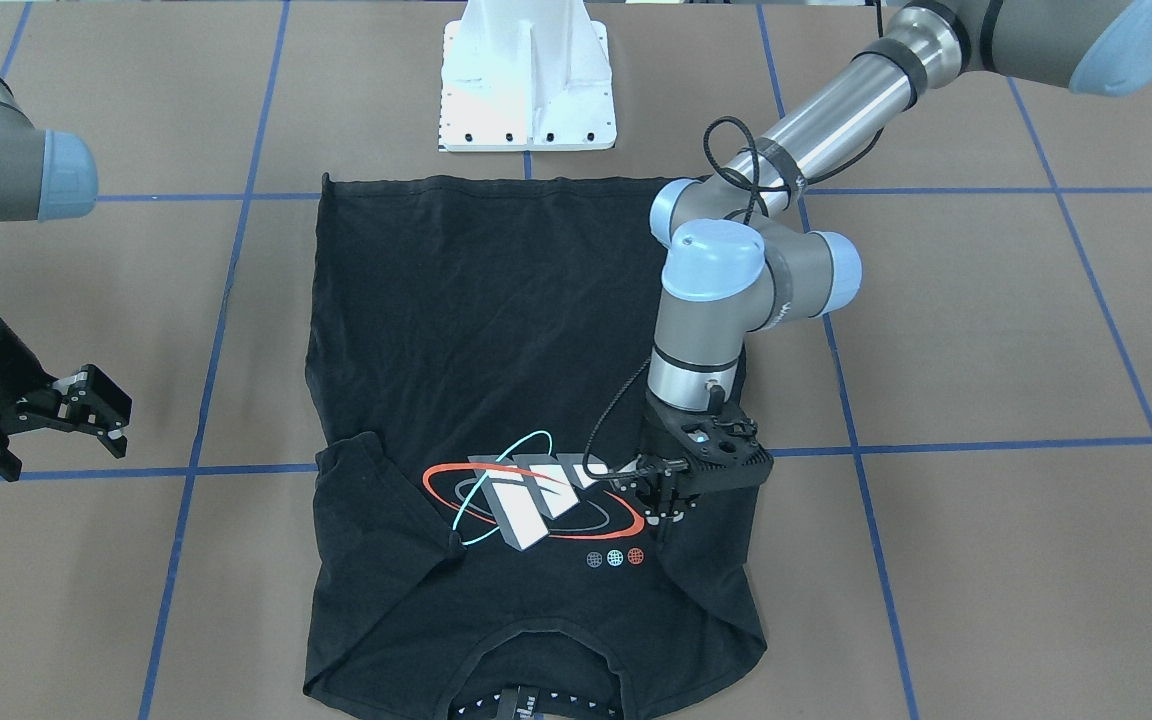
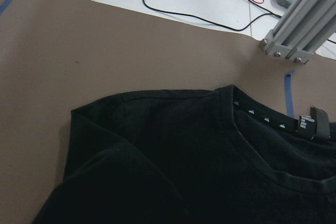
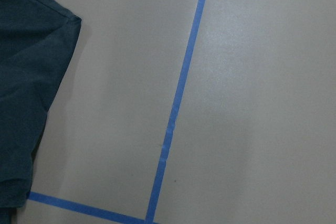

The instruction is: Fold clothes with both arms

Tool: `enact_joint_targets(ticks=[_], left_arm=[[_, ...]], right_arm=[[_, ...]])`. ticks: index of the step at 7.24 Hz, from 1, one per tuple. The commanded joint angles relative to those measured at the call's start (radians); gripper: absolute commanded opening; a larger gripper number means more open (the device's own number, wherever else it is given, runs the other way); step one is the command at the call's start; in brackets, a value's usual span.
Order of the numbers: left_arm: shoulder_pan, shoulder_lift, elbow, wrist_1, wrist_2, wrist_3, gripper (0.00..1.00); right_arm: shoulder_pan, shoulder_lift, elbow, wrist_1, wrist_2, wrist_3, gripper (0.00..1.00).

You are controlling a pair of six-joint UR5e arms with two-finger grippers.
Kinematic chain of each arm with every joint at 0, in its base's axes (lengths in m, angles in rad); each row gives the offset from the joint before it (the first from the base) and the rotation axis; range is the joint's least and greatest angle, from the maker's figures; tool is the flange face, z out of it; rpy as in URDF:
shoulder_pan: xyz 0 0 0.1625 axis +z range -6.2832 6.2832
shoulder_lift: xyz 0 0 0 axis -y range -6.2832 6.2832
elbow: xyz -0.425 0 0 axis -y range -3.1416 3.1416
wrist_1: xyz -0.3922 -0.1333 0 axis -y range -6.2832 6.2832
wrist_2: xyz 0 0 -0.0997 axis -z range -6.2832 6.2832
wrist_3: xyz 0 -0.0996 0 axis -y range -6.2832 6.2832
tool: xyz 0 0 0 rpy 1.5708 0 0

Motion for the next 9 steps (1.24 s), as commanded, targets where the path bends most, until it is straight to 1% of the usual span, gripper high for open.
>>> enact_joint_targets(ticks=[1,4,5,6,7,8,9], left_arm=[[0.012,-0.007,0.013,0.007,0.010,-0.004,0.00],[0.011,-0.005,0.028,0.010,0.019,-0.005,0.00],[0.011,-0.007,0.029,0.010,0.019,-0.004,0.39],[0.008,-0.005,0.021,0.001,0.016,0.004,0.99],[0.006,0.001,-0.002,0.001,0.012,0.008,1.00],[0.005,0.045,-0.095,0.007,0.006,0.062,1.00],[0.003,0.144,-0.243,0.009,0.003,0.153,1.00]], right_arm=[[0.000,0.002,0.000,0.000,0.000,0.002,1.00],[-0.009,0.003,0.000,0.000,0.000,0.017,1.00],[-0.011,0.003,0.001,0.000,0.000,0.029,1.00],[-0.014,0.012,0.004,0.002,0.000,0.052,1.00],[-0.023,0.026,0.013,0.003,0.000,0.115,1.00],[-0.050,0.041,0.044,0.003,-0.003,0.197,1.00],[-0.093,0.035,0.099,0.002,-0.033,0.283,1.00]])
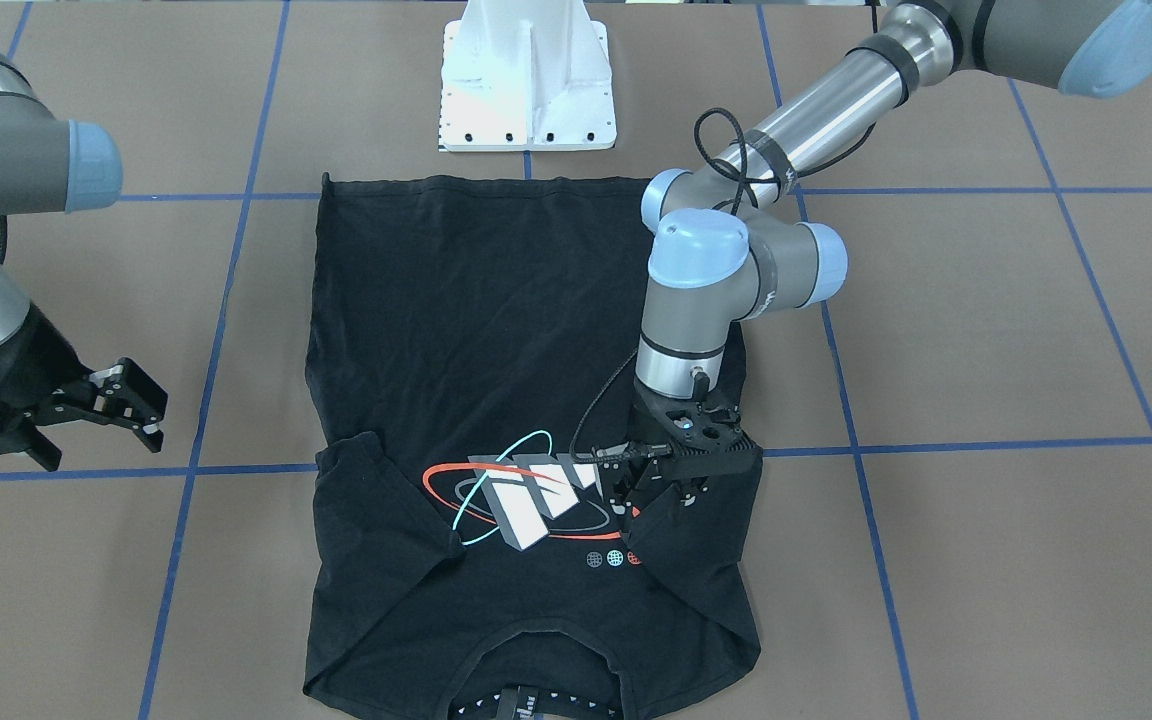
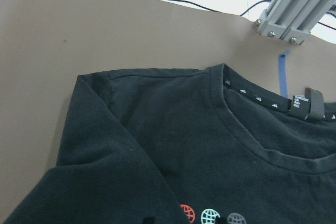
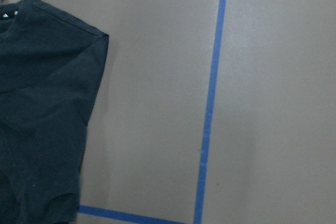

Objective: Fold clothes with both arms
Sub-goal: 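Move both grippers down to the shirt's hem corners nearest the robot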

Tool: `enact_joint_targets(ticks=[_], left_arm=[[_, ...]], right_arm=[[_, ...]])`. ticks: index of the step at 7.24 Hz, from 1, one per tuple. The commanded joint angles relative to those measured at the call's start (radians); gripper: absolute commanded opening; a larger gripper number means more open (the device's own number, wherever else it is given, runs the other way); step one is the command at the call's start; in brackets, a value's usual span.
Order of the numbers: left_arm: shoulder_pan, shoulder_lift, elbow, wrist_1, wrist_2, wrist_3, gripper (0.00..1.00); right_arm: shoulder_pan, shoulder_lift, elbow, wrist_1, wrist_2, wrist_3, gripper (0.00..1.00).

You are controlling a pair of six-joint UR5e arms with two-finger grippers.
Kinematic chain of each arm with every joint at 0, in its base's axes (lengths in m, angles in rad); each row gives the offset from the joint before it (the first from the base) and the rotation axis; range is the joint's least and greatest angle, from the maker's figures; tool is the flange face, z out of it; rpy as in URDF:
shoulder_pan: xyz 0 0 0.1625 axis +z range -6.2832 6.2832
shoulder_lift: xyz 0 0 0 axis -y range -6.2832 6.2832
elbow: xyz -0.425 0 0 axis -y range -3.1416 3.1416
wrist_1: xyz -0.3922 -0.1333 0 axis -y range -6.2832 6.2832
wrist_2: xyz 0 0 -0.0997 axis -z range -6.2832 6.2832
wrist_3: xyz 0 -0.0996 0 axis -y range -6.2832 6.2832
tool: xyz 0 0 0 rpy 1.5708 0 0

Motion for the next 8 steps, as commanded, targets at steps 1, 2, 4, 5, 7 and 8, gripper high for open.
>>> enact_joint_targets(ticks=[1,2,4,5,7,8], left_arm=[[-0.003,0.199,-0.278,0.004,-0.064,0.115,1.00],[-0.003,0.277,-0.389,0.004,-0.107,0.120,1.00],[0.015,0.378,-0.546,0.004,-0.191,0.107,1.00],[0.062,0.483,-0.624,0.001,-0.195,0.107,1.00],[0.188,0.670,-0.762,-0.002,-0.139,0.067,1.00],[0.304,0.730,-0.782,-0.003,-0.029,-0.014,1.00]], right_arm=[[-0.123,-0.005,0.121,-0.006,-0.104,0.220,1.00],[-0.212,-0.014,0.184,-0.013,-0.176,0.326,1.00],[-0.382,-0.127,0.349,-0.025,-0.304,0.462,1.00],[-0.483,-0.219,0.444,-0.024,-0.388,0.522,1.00],[-0.700,-0.327,0.508,-0.024,-0.602,0.644,1.00],[-0.749,-0.370,0.519,-0.015,-0.640,0.651,1.00]])
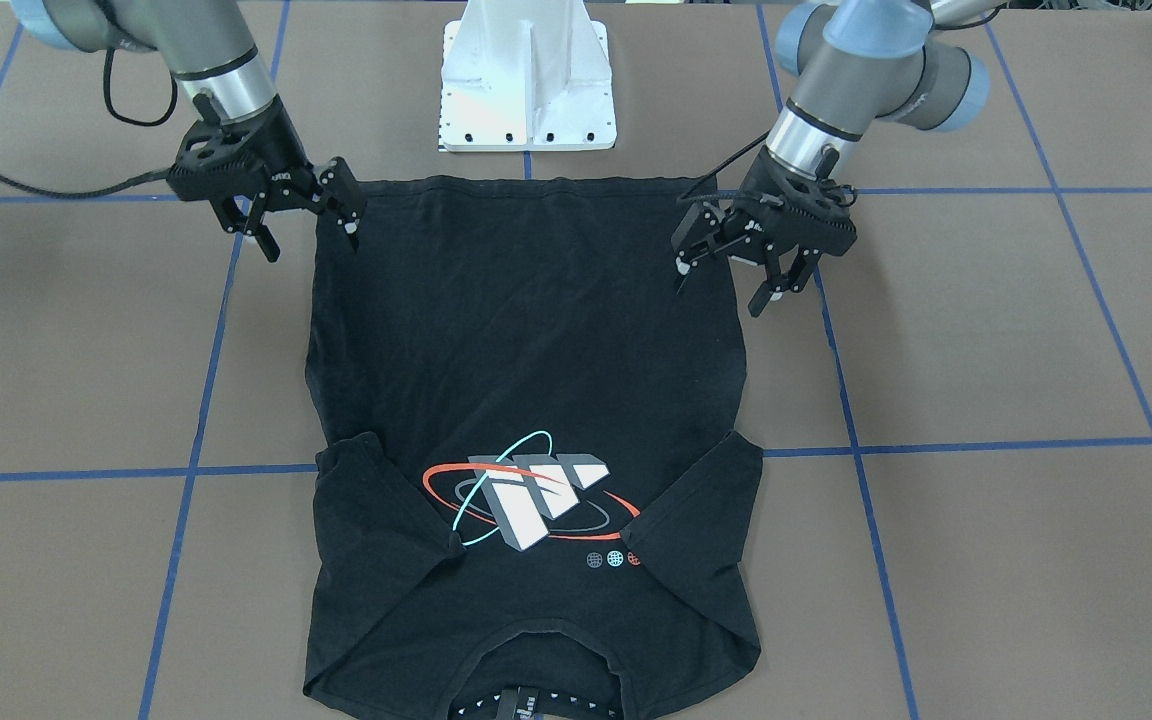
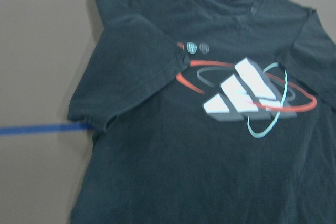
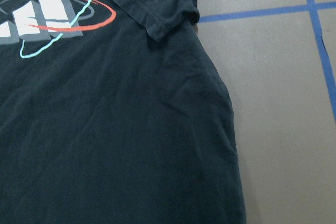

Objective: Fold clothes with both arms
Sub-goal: 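Move both grippers down to the shirt's hem corners nearest the robot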

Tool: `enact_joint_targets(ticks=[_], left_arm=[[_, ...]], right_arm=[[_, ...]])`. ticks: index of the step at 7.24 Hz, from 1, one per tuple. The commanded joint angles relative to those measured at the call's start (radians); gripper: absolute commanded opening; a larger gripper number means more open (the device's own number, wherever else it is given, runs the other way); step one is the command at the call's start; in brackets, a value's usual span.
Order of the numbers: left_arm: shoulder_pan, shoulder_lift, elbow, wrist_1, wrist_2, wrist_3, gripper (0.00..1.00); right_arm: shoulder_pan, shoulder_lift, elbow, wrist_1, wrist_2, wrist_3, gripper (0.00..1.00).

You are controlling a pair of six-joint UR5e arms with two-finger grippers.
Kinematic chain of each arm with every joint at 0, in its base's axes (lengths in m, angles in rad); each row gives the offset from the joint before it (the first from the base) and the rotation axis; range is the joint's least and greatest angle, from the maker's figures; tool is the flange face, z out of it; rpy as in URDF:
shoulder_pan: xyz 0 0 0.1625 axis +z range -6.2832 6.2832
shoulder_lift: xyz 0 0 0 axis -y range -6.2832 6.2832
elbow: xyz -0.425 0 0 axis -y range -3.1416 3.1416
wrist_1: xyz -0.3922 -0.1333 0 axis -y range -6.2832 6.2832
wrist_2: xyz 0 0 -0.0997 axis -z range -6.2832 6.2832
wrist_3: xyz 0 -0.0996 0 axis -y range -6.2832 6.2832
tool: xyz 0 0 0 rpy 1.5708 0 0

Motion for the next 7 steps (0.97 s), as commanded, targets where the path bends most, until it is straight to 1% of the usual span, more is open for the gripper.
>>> enact_joint_targets(ticks=[1,2,3,4,5,6,7], left_arm=[[0.210,0.137,-0.050,-0.002,0.147,-0.140,1.00],[0.304,0.181,-0.059,-0.002,0.202,-0.209,1.00],[0.373,0.208,-0.060,-0.002,0.228,-0.277,1.00],[0.413,0.212,-0.059,-0.001,0.229,-0.328,1.00],[0.429,0.211,-0.059,0.001,0.229,-0.357,0.96],[0.433,0.205,-0.057,0.002,0.227,-0.385,0.76],[0.438,0.200,-0.056,0.004,0.224,-0.396,0.61]], right_arm=[[-0.118,-0.096,0.064,0.009,-0.095,0.038,1.00],[-0.130,-0.106,0.071,0.009,-0.108,0.041,1.00],[-0.130,-0.106,0.072,0.009,-0.108,0.041,1.00],[-0.130,-0.104,0.074,0.009,-0.108,0.039,1.00],[-0.130,-0.103,0.074,0.009,-0.108,0.039,1.00],[-0.130,-0.103,0.075,0.010,-0.110,0.039,1.00],[-0.130,-0.101,0.075,0.009,-0.110,0.039,1.00]])
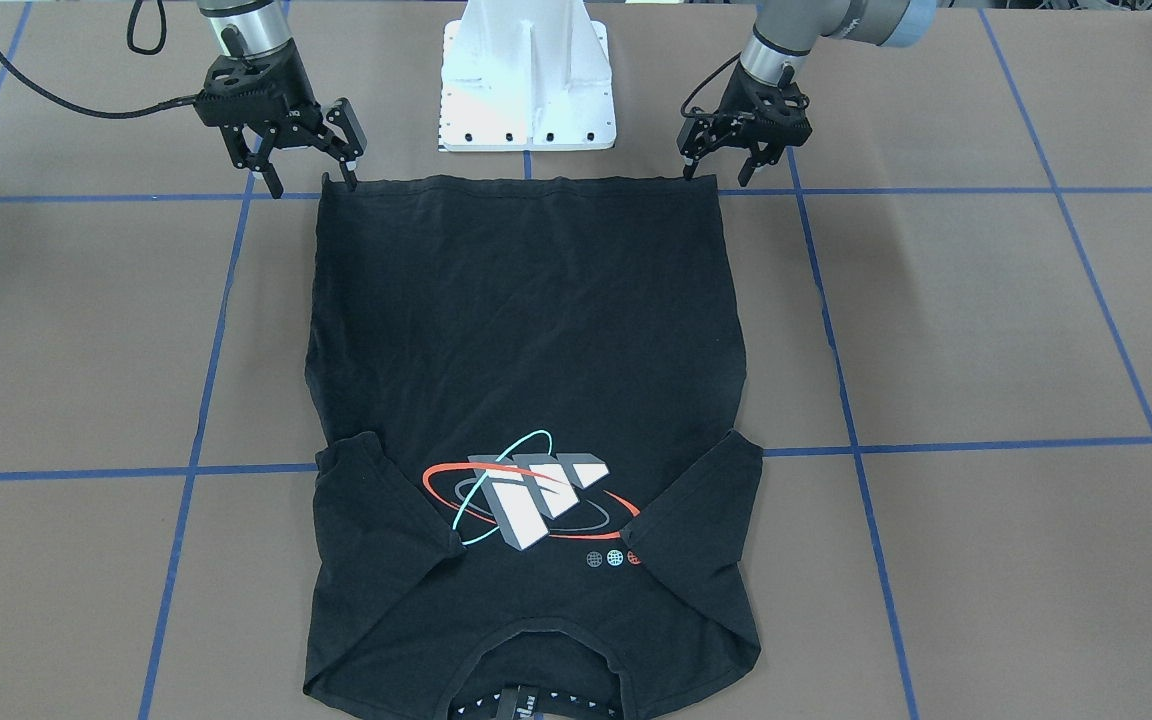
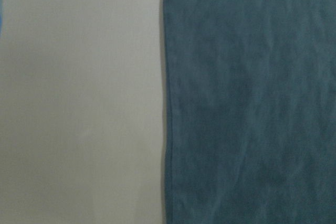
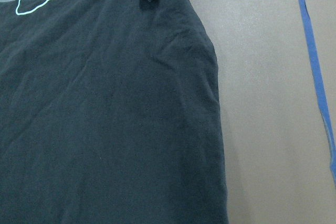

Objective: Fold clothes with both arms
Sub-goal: 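Move both grippers down to the shirt's hem corners nearest the robot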

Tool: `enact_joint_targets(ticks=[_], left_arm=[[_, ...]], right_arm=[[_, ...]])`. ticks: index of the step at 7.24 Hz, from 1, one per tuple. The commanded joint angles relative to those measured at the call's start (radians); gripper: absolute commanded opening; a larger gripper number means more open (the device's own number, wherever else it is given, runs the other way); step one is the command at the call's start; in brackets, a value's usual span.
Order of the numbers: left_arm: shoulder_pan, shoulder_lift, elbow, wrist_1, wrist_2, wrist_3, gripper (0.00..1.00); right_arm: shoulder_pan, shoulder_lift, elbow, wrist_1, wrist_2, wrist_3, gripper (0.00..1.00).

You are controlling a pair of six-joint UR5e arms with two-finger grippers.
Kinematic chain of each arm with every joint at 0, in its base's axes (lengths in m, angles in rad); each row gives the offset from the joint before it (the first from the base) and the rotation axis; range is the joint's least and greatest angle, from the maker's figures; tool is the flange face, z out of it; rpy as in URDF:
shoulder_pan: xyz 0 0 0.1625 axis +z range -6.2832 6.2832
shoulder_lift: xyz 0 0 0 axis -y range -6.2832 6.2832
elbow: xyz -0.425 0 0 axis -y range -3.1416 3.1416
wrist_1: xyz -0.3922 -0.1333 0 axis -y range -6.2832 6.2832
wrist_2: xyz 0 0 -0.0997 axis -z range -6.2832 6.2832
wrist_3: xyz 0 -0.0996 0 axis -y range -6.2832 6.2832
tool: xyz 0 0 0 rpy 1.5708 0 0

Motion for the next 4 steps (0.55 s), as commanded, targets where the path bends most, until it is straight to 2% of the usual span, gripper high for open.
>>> enact_joint_targets(ticks=[1,3,4], left_arm=[[0.011,-0.019,0.005,0.007,-0.004,-0.025,0.44],[0.015,-0.019,0.009,0.007,-0.004,-0.025,0.43],[0.015,-0.017,0.009,0.008,-0.005,-0.025,0.35]], right_arm=[[0.000,0.000,0.001,-0.001,-0.001,0.000,1.00],[0.000,0.000,0.001,-0.001,-0.001,0.000,1.00],[0.000,0.000,0.001,-0.001,-0.001,0.000,1.00]])
